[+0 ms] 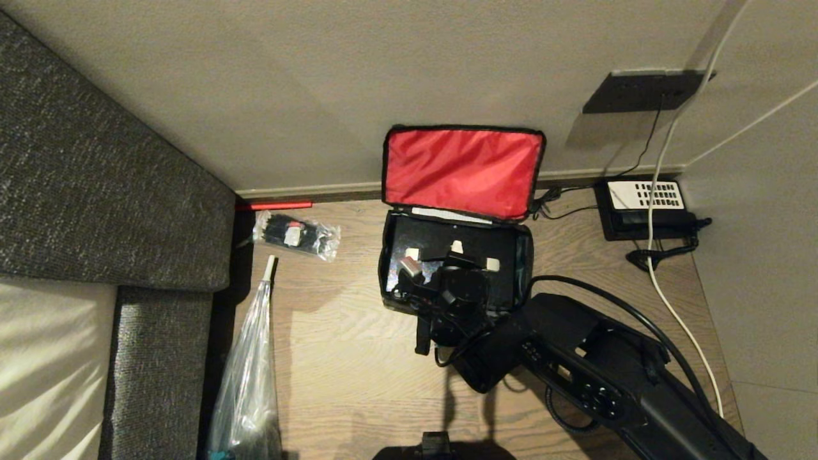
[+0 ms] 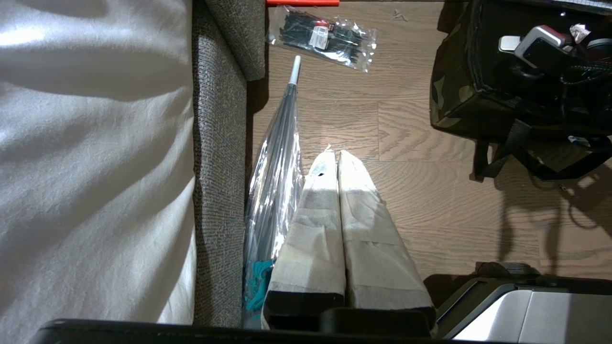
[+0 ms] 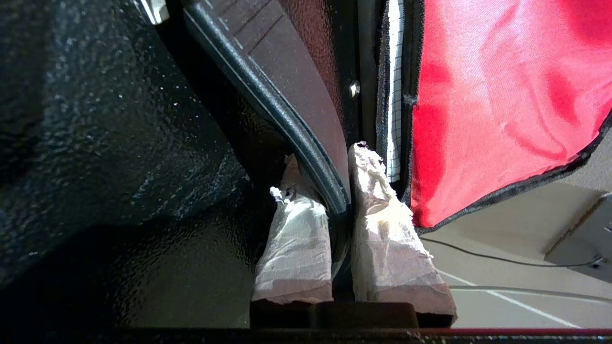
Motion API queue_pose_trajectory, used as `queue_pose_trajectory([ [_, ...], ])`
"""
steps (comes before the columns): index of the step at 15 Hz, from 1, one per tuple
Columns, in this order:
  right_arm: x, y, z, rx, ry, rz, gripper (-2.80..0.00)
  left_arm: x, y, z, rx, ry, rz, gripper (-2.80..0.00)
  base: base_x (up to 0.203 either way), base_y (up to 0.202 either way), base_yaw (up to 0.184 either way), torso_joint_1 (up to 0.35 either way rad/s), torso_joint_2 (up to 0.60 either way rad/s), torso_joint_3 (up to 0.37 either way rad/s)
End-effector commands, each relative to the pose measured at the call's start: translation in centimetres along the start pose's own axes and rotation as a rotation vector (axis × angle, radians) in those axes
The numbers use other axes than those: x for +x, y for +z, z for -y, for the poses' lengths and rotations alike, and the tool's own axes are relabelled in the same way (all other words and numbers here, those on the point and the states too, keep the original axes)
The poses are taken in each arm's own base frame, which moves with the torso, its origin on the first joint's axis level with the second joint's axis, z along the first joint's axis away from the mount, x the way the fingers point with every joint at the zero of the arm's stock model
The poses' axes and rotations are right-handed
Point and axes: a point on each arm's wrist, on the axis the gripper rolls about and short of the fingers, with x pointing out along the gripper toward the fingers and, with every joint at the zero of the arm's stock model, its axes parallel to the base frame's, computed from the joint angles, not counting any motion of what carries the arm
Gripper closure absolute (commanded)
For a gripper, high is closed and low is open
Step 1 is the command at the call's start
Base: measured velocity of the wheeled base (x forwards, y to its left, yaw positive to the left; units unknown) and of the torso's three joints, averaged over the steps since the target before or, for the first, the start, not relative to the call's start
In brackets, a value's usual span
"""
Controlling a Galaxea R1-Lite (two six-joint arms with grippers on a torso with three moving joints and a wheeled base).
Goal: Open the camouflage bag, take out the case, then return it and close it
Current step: Grip the handle
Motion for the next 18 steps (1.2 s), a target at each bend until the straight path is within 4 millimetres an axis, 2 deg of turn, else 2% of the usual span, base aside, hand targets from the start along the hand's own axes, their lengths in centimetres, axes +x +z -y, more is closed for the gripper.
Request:
queue_pose_trajectory([
  [1, 0.0, 0.2, 0.5, 0.011, -0.016, 0.002, 0.0, 0.0, 0.0, 0.0, 0.0, 0.001, 0.0, 0.0, 0.0, 0.0, 0.0, 0.0, 0.0, 0.0],
  [7, -1.1, 1.8, 1.9, 0.056, -0.043, 0.027, 0.0, 0.0, 0.0, 0.0, 0.0, 0.001, 0.0, 0.0, 0.0, 0.0, 0.0, 0.0, 0.0, 0.0],
  [15, -1.6, 3.8, 7.6, 0.014, -0.101, 0.046, 0.0, 0.0, 0.0, 0.0, 0.0, 0.001, -0.001, 0.0, 0.0, 0.0, 0.0, 0.0, 0.0, 0.0],
  [18, -2.1, 4.2, 9.1, 0.001, -0.113, 0.058, 0.0, 0.0, 0.0, 0.0, -0.002, 0.001, 0.0, 0.0, 0.0, 0.0, 0.0, 0.0, 0.0, 0.0],
])
